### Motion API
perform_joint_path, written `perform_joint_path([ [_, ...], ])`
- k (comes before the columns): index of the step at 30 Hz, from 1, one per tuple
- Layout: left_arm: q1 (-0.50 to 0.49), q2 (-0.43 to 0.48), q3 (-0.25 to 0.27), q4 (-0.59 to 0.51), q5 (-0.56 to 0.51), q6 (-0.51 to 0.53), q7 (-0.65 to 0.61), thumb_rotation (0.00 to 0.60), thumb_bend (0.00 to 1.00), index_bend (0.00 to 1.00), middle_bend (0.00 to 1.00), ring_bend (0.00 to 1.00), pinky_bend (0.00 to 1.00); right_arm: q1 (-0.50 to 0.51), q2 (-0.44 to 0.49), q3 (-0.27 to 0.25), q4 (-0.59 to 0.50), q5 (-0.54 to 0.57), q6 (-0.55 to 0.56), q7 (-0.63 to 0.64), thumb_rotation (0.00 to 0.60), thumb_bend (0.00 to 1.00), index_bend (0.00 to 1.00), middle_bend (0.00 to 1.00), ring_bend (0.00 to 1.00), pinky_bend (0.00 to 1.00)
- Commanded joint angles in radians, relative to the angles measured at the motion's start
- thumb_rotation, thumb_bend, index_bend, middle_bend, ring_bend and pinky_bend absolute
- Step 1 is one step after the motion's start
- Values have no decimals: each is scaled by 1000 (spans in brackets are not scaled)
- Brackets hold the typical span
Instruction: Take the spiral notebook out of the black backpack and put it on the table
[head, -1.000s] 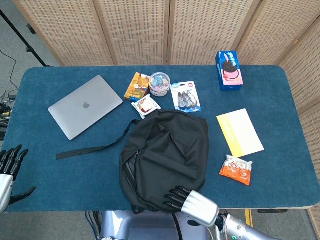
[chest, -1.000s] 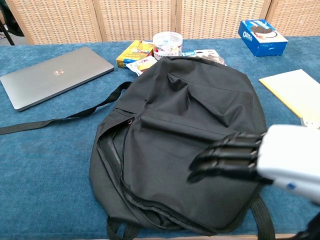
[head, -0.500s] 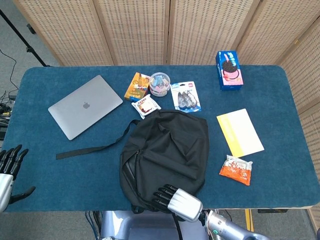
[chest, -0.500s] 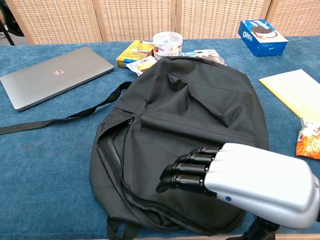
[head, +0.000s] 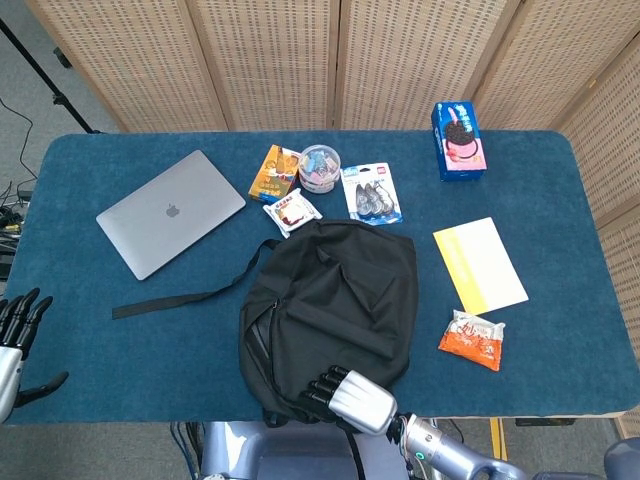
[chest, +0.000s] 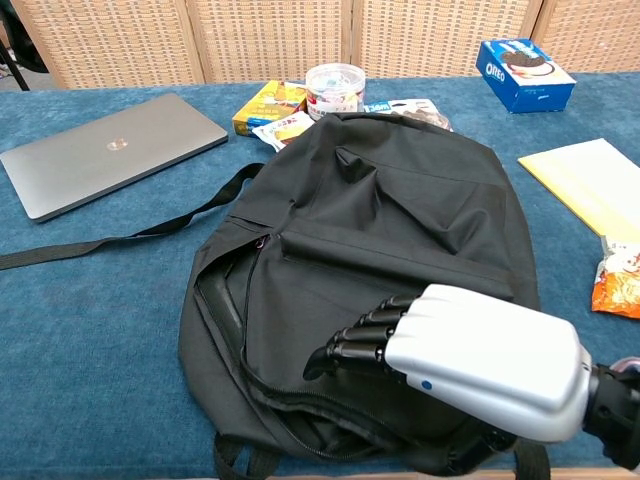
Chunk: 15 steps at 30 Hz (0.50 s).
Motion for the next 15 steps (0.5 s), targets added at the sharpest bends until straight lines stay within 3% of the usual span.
perform_joint_path([
  [1,-1,1,0,0,0,-2,-2,600,0,0,0,0,0,4,-6,-11,9,0,16,18,600,504,275,379,385,353],
  [4,-1,2,0,0,0,-1,-4,600,0,0,0,0,0,6,-15,-9,18,3,37,28,600,567,297,426,417,363],
  [7,0,4,-1,-1,-1,2,-9,600,0,0,0,0,0,8,-29,-5,26,11,55,45,600,569,339,478,452,389],
  [12,1,6,-2,0,-1,6,-15,600,0,0,0,0,0,14,-77,28,81,35,104,99,600,579,484,565,494,490],
  [15,-4,2,0,4,3,-3,-14,600,0,0,0,0,0,22,-99,74,103,86,120,153,600,606,578,608,528,526],
])
